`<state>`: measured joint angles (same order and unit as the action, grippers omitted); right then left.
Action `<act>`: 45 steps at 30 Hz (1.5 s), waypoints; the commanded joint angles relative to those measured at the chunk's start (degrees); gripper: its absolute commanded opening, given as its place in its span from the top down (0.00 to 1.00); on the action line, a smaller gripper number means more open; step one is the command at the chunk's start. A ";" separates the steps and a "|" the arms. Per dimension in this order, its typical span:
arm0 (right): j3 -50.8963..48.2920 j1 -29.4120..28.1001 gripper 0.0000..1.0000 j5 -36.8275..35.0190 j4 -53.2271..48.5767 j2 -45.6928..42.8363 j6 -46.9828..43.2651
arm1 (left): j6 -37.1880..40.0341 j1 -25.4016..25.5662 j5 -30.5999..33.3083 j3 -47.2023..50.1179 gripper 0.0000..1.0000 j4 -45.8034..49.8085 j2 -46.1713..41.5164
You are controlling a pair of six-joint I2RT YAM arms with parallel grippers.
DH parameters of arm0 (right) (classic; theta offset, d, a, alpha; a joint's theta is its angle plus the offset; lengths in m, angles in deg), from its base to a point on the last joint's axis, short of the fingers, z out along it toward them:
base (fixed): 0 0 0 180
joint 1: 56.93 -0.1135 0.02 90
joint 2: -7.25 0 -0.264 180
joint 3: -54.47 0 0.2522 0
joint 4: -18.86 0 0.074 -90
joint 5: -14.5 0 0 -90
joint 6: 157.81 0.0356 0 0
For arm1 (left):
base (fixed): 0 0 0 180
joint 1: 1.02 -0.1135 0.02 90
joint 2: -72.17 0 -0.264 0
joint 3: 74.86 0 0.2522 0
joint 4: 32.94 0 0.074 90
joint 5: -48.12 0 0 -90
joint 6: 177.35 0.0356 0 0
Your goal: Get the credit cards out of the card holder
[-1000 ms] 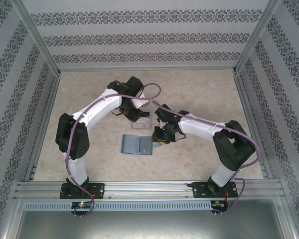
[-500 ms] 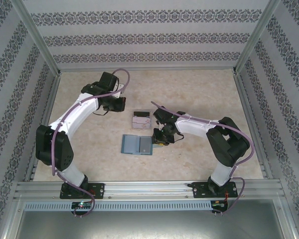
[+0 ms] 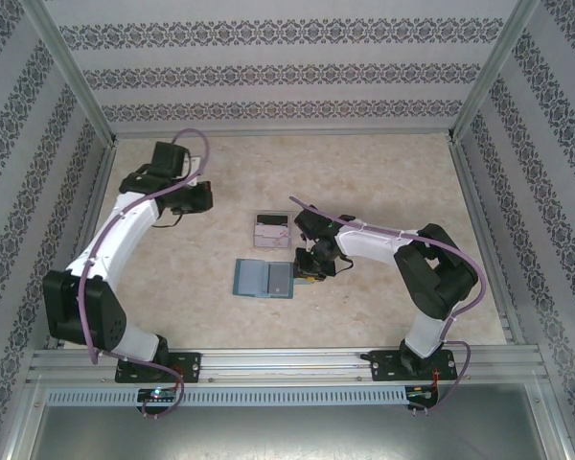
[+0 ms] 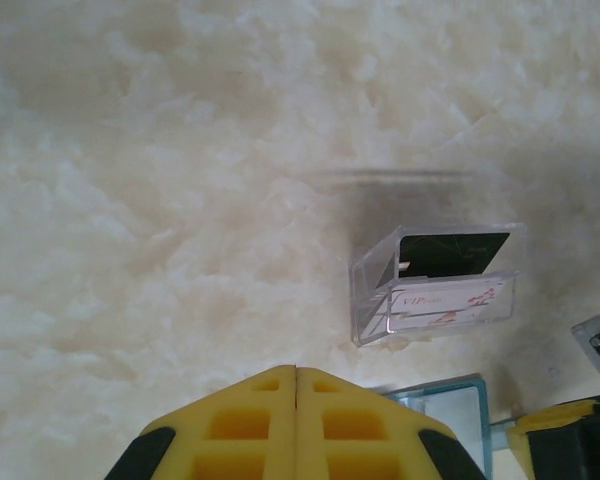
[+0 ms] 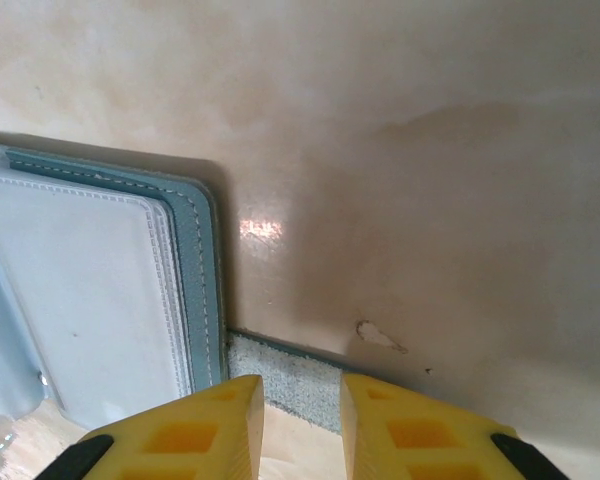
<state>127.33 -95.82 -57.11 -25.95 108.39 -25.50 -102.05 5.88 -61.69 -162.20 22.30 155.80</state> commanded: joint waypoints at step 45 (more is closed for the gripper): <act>-4.86 0.32 0.82 1.31 2.83 1.61 1.27 | -39.27 32.66 -7.26 22.65 0.90 -34.05 14.27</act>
<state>124.33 -95.67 -54.22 -21.51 108.22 -24.45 -140.37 37.98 -68.45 -139.73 -10.53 169.40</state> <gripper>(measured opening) 0.177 0.091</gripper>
